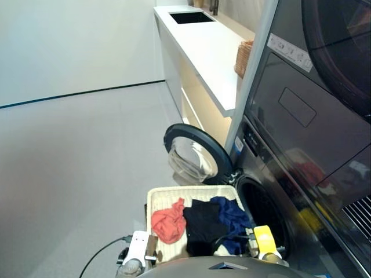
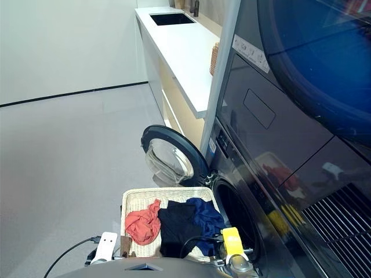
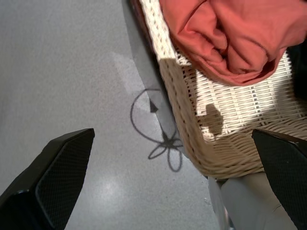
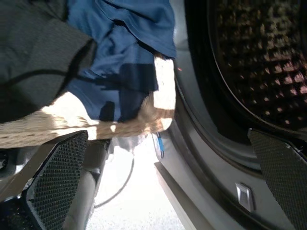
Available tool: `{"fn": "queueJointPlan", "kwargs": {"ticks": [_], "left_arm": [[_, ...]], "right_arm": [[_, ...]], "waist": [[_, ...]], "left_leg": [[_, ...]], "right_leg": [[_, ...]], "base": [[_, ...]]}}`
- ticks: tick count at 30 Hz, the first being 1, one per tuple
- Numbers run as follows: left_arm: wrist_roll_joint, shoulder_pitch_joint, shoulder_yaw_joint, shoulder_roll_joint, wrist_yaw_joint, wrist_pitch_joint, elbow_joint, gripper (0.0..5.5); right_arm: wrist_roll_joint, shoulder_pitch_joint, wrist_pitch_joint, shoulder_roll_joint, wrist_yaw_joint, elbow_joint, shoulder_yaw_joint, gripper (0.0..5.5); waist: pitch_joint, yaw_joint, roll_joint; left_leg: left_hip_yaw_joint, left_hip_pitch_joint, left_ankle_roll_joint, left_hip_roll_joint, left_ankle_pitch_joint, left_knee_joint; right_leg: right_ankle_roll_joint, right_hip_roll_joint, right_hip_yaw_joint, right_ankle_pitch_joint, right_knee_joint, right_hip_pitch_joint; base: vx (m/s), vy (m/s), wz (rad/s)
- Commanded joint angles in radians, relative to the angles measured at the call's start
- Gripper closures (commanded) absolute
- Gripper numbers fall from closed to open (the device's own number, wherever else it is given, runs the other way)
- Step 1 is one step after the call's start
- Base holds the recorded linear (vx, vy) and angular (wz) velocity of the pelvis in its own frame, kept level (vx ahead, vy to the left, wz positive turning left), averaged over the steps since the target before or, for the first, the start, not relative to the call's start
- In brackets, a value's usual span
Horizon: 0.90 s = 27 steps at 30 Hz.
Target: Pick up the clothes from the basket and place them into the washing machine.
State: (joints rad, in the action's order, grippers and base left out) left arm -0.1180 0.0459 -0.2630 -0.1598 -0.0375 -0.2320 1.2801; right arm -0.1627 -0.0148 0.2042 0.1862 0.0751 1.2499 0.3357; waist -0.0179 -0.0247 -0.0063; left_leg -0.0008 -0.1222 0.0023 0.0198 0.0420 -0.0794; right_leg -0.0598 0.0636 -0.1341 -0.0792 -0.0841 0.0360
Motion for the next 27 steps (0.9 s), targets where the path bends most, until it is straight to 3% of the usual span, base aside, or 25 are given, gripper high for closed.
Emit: {"fn": "queueJointPlan", "kwargs": {"ticks": [1,8,18,27], "left_arm": [[0.011,-0.09,-0.018,0.025,0.0,-0.029,0.018,0.0],[0.044,-0.149,-0.076,0.011,-0.017,-0.038,-0.022,0.0],[0.085,-0.346,-0.186,-0.021,-0.096,-0.053,-0.094,0.0],[0.11,-0.477,-0.227,-0.048,-0.134,-0.047,-0.104,0.0]], "right_arm": [[0.037,0.056,0.034,-0.007,-0.005,-0.027,0.058,0.0],[0.034,0.097,0.042,0.004,-0.007,-0.077,0.099,0.0],[-0.028,0.244,0.067,0.046,0.032,-0.206,0.136,0.0],[-0.05,0.33,0.091,0.071,0.06,-0.295,0.162,0.0]], "waist": [[-0.006,0.014,-0.024],[0.036,0.02,-0.019],[0.182,0.046,-0.014],[0.223,0.068,-0.018]], "left_leg": [[0.046,0.055,-0.017,-0.036,-0.042,-0.008],[0.058,0.105,-0.009,-0.045,-0.049,0.007],[0.06,0.359,0.01,-0.053,-0.053,0.137],[0.068,0.563,0.01,-0.051,-0.038,0.251]], "right_leg": [[-0.042,-0.011,0.014,0.03,0.044,-0.005],[-0.041,-0.005,0.027,0.029,0.073,-0.062],[-0.026,0.005,0.05,0.028,0.221,-0.326],[-0.02,0.007,0.065,0.027,0.291,-0.515]], "base": [[0.0,0.0,0.0],[-0.019,0.008,-0.004],[-0.148,0.035,-0.006],[-0.037,0.008,-0.019]]}}
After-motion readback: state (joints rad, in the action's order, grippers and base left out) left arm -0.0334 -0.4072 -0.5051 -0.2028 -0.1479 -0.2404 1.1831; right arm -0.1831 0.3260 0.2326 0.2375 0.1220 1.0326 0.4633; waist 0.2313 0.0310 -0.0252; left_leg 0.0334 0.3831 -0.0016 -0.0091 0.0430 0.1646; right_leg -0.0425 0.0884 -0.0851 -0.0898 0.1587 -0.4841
